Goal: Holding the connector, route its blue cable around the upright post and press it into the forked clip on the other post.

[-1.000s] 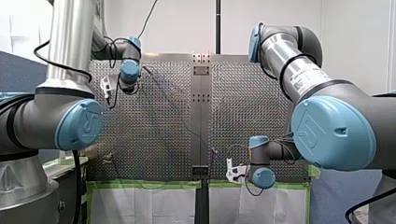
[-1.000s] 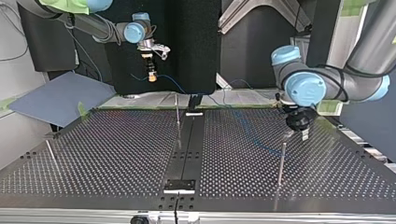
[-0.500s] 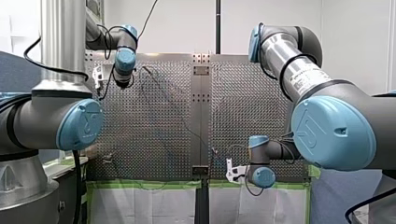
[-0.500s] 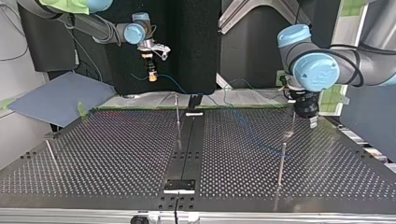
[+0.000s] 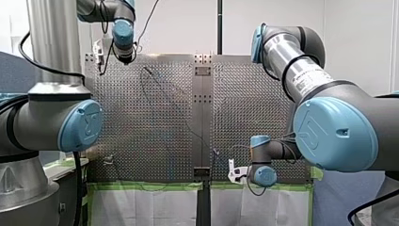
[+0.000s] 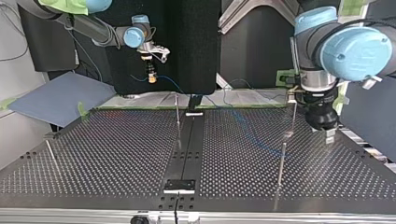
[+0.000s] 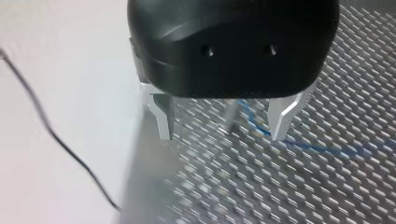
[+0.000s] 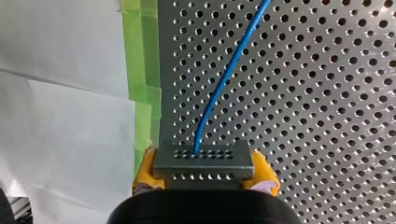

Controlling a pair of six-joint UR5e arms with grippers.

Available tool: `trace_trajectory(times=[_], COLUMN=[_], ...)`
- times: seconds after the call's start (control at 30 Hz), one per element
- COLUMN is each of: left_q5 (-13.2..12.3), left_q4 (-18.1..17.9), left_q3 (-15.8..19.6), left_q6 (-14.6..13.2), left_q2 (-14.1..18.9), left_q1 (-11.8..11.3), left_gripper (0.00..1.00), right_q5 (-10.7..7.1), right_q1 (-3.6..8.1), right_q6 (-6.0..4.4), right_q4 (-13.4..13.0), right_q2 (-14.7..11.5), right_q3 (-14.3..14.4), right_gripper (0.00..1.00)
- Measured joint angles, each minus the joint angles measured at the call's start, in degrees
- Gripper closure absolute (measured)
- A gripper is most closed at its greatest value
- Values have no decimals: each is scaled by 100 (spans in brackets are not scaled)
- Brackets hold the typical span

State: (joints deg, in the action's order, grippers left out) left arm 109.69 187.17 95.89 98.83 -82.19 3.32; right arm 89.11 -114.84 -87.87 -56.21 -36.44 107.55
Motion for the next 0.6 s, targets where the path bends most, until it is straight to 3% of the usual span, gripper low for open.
trace_trajectory(times=[0.3,0.47,0.6], left_q5=[-500,-782,-1007], left_q4=[497,781,1003], left_q3=[-405,-360,-246], left_q6=[-26,-54,-126], left_q2=[500,731,664], left_q1=[109,208,305], left_gripper=[0,0,0], right_q5=[2,3,2], right_q1=[-24,-41,-55], right_q6=[-34,-38,-33], right_q4=[71,111,123], right_q2=[2,1,1], right_q3=[-10,-14,-15], right_gripper=[100,100,100])
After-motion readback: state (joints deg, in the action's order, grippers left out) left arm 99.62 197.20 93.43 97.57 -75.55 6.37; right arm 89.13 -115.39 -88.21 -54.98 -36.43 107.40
